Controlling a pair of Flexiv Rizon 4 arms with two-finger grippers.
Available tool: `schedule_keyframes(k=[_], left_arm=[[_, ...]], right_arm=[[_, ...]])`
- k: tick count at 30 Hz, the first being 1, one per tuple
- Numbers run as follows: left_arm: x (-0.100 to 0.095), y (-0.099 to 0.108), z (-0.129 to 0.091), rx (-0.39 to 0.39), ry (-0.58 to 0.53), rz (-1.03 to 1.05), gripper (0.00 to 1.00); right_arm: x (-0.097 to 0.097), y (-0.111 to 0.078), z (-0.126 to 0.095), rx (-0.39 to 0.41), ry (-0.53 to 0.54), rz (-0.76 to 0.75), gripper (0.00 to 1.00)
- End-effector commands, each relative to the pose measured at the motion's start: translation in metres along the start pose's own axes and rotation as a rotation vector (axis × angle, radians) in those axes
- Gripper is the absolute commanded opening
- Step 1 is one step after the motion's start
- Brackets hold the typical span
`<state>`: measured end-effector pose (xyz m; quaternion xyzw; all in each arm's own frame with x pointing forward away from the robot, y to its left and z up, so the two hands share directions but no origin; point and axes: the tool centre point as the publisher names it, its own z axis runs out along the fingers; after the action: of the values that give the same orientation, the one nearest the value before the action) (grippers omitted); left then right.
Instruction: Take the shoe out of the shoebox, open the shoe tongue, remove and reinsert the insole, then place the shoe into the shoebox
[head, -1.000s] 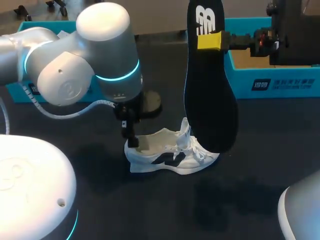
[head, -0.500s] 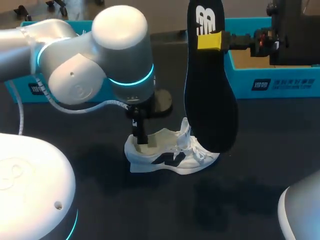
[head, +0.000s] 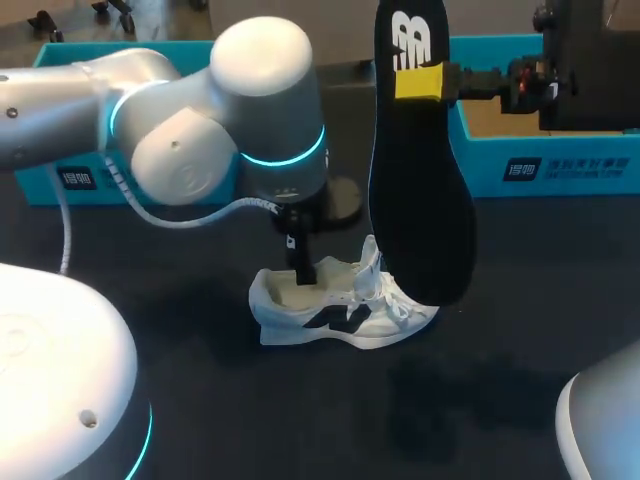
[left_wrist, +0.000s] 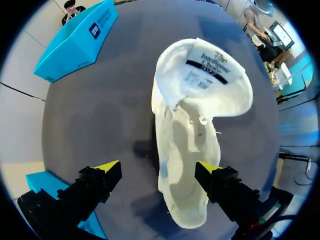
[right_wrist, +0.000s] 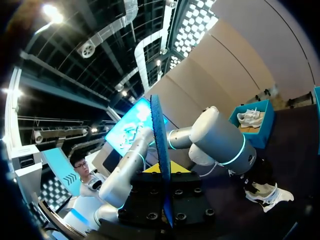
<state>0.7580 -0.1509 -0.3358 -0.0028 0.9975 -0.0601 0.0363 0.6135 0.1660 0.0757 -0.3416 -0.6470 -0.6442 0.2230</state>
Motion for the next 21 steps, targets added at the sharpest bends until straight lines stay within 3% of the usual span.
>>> schedule_keyframes(k=[1, 9, 13, 17, 21], left_arm=[[-0.009, -0.005, 0.019, 0.012, 0.05, 0.01, 1.0], [-0.008, -0.009, 0.034, 0.023, 0.114, 0.013, 1.0], [-0.006, -0.013, 0.039, 0.027, 0.127, 0.019, 0.91], [-0.004, -0.016, 0.043, 0.025, 0.137, 0.026, 0.89], [-0.003, -0.017, 0.048, 0.025, 0.151, 0.025, 0.76]], right_arm=[[0.0, 0.002, 0.005, 0.001, -0.002, 0.002, 0.0], [0.0, 0.002, 0.005, 0.001, -0.002, 0.002, 0.0], [0.0, 0.002, 0.005, 0.001, -0.002, 0.002, 0.0], [0.0, 0.002, 0.005, 0.001, -0.002, 0.002, 0.0], [0.0, 0.002, 0.005, 0.001, -0.002, 0.002, 0.0]])
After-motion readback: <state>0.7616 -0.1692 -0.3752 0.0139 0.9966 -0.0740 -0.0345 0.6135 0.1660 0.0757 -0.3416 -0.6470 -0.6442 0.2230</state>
